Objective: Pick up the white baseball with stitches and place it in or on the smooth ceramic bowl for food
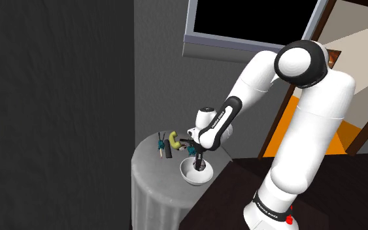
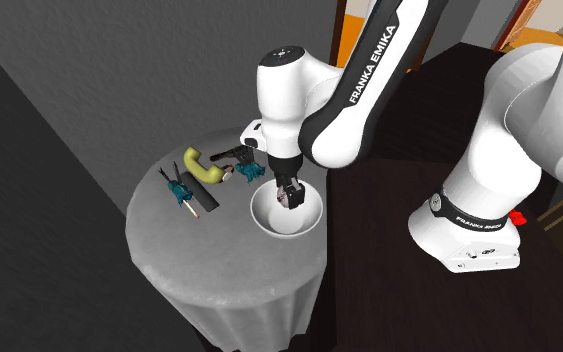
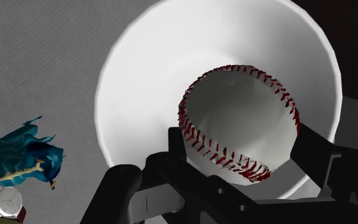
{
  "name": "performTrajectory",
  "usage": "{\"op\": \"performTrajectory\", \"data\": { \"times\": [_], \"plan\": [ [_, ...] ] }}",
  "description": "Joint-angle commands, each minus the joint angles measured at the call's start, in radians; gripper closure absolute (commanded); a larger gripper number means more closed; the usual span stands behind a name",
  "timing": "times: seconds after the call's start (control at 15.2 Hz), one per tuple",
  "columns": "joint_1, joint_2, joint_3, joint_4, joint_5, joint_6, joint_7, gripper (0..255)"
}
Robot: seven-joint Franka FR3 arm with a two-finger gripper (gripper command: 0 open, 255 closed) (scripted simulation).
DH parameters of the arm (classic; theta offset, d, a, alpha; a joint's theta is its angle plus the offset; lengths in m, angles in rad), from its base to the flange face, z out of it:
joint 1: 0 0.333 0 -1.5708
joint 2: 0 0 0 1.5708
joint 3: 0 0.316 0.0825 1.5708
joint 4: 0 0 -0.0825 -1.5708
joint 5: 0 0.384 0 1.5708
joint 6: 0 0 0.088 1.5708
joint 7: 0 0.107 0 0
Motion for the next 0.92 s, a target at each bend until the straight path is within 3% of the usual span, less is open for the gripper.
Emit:
{"op": "performTrajectory", "data": {
  "times": [0.0,0.13,0.2,0.53,0.79,0.86],
  "plan": [
    [0.000,0.001,0.000,0.000,0.000,0.001,0.000,255],
    [0.000,0.001,0.000,0.000,0.000,0.001,0.000,255],
    [0.000,0.001,0.000,0.000,0.000,0.001,0.000,0],
    [0.000,0.001,0.000,0.000,0.000,0.001,0.000,0],
    [0.003,-0.170,0.004,-0.001,0.009,-0.168,-0.007,0],
    [0.003,-0.170,0.004,-0.001,0.009,-0.168,-0.007,0]
  ]
}}
